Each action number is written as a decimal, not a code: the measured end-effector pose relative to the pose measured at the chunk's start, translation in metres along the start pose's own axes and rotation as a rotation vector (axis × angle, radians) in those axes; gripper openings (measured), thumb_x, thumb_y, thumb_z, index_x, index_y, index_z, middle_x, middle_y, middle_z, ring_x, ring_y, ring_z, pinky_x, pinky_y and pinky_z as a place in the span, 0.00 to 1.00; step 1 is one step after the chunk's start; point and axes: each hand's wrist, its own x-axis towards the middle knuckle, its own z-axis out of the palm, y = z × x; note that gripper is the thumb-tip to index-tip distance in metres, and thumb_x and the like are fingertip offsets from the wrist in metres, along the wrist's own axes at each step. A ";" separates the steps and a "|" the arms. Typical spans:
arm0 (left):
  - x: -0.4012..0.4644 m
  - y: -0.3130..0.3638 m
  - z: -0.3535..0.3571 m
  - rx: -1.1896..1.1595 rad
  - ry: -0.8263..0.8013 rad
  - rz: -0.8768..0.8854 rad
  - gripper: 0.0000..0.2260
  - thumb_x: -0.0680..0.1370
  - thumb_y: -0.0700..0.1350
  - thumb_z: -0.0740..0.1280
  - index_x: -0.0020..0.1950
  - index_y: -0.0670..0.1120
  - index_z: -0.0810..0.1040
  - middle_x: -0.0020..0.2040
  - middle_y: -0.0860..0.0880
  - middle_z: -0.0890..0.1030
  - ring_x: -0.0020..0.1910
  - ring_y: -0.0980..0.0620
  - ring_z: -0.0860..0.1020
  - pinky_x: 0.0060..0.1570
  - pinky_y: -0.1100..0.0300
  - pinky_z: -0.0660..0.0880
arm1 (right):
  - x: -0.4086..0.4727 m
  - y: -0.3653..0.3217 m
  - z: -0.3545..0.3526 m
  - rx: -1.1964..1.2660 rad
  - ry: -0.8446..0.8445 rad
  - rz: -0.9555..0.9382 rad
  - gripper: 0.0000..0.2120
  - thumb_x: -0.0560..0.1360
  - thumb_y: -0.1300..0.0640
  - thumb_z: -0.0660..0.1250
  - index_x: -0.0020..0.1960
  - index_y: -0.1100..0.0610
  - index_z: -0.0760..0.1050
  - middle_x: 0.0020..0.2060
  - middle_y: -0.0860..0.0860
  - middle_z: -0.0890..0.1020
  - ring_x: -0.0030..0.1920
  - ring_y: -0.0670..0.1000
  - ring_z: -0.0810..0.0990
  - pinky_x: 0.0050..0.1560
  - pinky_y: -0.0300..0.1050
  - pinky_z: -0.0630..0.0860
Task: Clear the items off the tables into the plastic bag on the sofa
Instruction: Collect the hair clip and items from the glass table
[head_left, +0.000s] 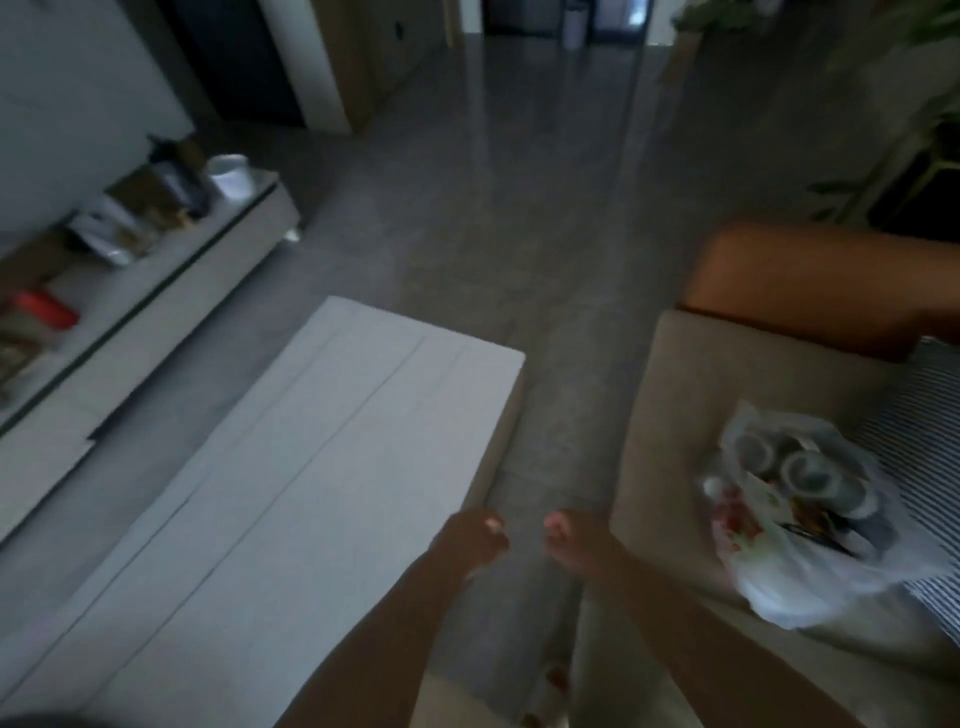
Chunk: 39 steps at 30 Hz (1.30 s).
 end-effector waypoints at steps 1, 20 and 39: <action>-0.007 -0.017 -0.010 -0.012 0.024 -0.022 0.14 0.76 0.43 0.68 0.62 0.43 0.78 0.62 0.44 0.78 0.62 0.47 0.76 0.61 0.58 0.73 | 0.001 -0.015 0.010 0.005 -0.071 0.017 0.18 0.79 0.53 0.59 0.67 0.58 0.69 0.64 0.54 0.76 0.65 0.50 0.73 0.61 0.38 0.65; -0.186 -0.333 -0.076 -0.562 0.336 -0.425 0.08 0.73 0.46 0.72 0.49 0.45 0.79 0.41 0.47 0.79 0.36 0.52 0.76 0.51 0.53 0.78 | -0.047 -0.281 0.203 -0.238 -0.471 -0.329 0.19 0.78 0.48 0.61 0.64 0.56 0.71 0.62 0.52 0.77 0.62 0.51 0.76 0.58 0.41 0.71; -0.335 -0.410 0.016 -0.948 0.611 -0.971 0.15 0.74 0.57 0.64 0.48 0.48 0.82 0.48 0.48 0.83 0.51 0.47 0.81 0.47 0.60 0.77 | -0.118 -0.391 0.337 -0.643 -0.806 -0.690 0.21 0.75 0.44 0.62 0.64 0.53 0.72 0.61 0.51 0.77 0.60 0.51 0.76 0.59 0.47 0.75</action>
